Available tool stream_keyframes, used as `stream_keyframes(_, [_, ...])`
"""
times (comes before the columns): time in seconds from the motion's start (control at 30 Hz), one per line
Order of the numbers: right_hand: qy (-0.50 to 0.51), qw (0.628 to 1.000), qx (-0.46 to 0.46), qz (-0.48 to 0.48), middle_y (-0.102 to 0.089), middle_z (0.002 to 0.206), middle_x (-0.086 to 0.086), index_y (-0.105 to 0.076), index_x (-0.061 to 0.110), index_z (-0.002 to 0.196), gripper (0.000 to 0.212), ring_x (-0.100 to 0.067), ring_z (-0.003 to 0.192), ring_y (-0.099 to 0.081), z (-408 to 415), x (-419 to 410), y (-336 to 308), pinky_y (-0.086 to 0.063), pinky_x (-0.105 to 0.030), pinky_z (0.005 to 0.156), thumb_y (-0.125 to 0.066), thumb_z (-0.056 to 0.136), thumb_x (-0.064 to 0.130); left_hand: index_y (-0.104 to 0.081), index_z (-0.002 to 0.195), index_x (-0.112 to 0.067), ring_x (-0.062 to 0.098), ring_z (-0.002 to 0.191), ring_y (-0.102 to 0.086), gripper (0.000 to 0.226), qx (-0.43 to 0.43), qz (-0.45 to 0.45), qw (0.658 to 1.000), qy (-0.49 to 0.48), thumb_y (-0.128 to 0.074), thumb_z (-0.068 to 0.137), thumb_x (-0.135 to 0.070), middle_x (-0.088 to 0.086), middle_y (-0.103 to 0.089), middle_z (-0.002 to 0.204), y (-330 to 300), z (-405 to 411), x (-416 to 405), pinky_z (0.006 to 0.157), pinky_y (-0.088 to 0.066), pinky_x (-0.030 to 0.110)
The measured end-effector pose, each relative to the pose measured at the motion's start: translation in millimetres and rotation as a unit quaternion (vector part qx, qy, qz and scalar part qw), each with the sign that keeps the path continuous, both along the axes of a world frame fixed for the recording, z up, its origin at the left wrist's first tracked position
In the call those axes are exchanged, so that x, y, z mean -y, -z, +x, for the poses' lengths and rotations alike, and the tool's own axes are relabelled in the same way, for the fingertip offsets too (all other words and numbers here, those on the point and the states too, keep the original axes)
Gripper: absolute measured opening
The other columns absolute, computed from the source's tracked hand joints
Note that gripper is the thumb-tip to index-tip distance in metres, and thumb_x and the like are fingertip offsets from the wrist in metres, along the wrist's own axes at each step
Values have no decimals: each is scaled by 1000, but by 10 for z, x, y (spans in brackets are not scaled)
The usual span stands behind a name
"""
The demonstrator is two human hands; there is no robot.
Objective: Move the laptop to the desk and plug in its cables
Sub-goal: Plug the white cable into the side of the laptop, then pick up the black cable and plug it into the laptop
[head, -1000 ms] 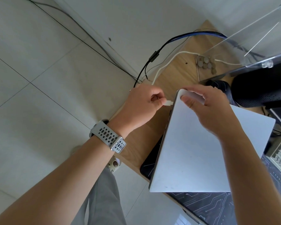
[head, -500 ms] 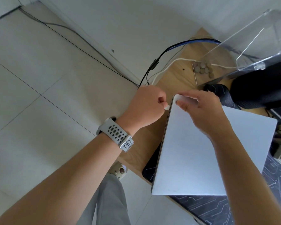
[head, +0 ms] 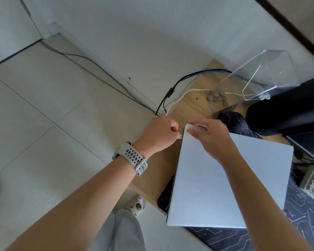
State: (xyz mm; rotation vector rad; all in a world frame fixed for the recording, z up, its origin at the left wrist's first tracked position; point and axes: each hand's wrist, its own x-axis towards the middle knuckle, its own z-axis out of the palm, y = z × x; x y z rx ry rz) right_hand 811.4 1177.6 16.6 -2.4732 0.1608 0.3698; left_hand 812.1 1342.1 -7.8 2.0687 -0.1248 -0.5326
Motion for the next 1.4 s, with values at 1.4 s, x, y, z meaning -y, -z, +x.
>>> stream_keyframes(1.4, [331, 923, 109, 166, -65, 111, 11, -61, 21, 118, 35, -7, 105, -60, 637, -843, -433, -47, -33, 96, -68, 84, 20, -57, 93, -23, 22, 104, -55, 8, -130, -99, 986, -28, -51, 92, -28, -2, -60, 99, 416, 1941, -678, 92, -46, 39])
